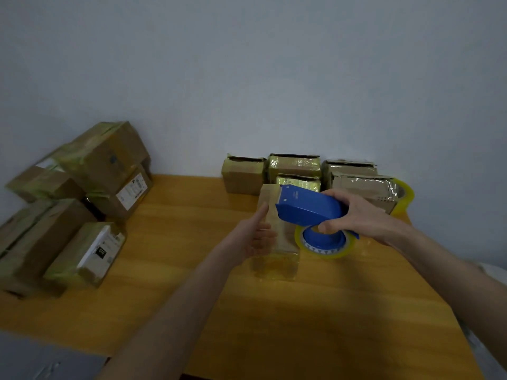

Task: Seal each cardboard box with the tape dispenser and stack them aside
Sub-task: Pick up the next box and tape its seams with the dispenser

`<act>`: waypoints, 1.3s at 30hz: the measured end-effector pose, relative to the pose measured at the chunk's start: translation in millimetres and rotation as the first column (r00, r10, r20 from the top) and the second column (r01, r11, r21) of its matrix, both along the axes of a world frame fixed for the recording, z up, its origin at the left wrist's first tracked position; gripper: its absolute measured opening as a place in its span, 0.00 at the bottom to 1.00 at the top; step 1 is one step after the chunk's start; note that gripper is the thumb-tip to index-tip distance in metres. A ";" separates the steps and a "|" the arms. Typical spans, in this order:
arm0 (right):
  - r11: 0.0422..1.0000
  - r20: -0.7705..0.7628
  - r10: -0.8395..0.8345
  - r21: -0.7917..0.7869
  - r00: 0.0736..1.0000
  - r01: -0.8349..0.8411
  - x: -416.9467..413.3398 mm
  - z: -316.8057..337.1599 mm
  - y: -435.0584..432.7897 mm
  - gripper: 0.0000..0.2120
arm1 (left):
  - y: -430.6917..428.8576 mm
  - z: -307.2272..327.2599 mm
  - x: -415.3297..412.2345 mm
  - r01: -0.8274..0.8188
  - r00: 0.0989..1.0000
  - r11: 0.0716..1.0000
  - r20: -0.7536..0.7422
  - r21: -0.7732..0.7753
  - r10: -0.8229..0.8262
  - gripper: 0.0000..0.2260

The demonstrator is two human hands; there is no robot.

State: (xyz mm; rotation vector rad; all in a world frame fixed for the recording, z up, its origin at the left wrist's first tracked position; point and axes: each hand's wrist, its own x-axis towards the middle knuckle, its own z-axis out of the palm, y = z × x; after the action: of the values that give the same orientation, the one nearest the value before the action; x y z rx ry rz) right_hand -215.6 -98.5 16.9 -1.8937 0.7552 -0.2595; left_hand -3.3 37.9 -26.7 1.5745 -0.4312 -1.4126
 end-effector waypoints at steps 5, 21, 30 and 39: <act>1.000 0.001 0.031 0.001 1.000 -0.031 -0.4 -0.8 -2.5 0.25 | -6.9 -0.8 1.0 -0.079 0.997 0.992 0.001 -0.103 0.079 0.13; 0.945 -0.185 0.162 -0.253 0.969 -0.206 -1.5 -4.5 -4.3 0.28 | -3.3 5.0 1.4 -0.024 0.894 0.991 0.440 -0.135 0.082 0.05; 0.955 -0.304 0.132 -0.216 0.944 -0.203 -45.6 -18.6 -10.3 0.28 | 39.7 -17.6 44.9 -0.191 0.822 0.981 0.538 -0.044 0.184 0.08; 0.956 -0.336 0.087 -0.236 0.938 -0.173 -54.5 -34.9 -14.5 0.27 | 36.0 -27.2 37.0 -0.177 0.797 0.984 0.583 -0.026 0.158 0.08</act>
State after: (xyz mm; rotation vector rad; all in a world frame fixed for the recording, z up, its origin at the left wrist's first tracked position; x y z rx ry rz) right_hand -270.1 -113.0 -18.0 -2.2636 0.8375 0.0412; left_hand 33.8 73.8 -53.9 2.0134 -0.6120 -0.7742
